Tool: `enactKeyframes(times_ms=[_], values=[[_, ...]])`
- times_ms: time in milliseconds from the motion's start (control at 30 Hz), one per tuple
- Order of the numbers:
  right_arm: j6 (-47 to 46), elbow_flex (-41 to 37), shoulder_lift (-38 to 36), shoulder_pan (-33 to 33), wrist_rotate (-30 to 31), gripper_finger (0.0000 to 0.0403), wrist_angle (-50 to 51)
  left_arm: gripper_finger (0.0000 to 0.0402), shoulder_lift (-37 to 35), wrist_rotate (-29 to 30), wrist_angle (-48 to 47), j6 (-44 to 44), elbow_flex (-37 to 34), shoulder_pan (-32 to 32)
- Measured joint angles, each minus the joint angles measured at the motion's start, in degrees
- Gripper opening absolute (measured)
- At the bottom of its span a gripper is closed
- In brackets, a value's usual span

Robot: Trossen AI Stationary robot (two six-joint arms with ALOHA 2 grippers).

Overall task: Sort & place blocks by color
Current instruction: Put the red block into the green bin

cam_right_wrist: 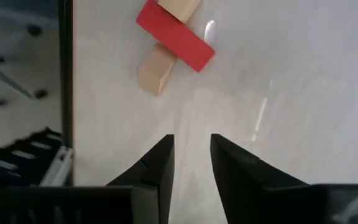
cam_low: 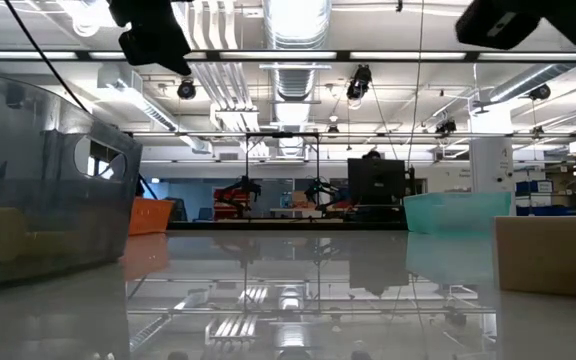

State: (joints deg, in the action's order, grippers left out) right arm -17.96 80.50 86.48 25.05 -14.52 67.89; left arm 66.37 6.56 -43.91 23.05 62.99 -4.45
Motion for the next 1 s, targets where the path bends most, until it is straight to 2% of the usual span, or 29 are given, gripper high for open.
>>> enactKeyframes(times_ms=[200, 333, 467, 767, 1000], values=[[10.56, 3.93, 6.65, 0.49, 1.06, 0.0083, 0.56, 0.0177, 0.02, -0.02, -0.03, 0.00, -0.62, 0.00], [16.73, 4.49, 10.33, 0.88, 6.35, 0.0088, -0.56, 0.0177, 0.02, -0.02, -0.03, -1.53, -0.62, 0.00], [21.42, 4.39, 12.65, 0.89, 7.60, 0.0115, -3.82, 0.0177, 0.02, -0.02, -0.03, -2.86, -0.62, 0.00], [37.42, 1.82, 13.53, 1.27, 7.52, 0.0206, -8.06, 0.0177, 0.02, -0.02, -0.03, -3.00, -0.73, -0.02], [41.65, -1.87, 13.81, 1.63, 6.80, 0.0220, -13.16, 0.0177, 0.02, -0.02, -0.09, -4.37, -1.21, -0.04]])
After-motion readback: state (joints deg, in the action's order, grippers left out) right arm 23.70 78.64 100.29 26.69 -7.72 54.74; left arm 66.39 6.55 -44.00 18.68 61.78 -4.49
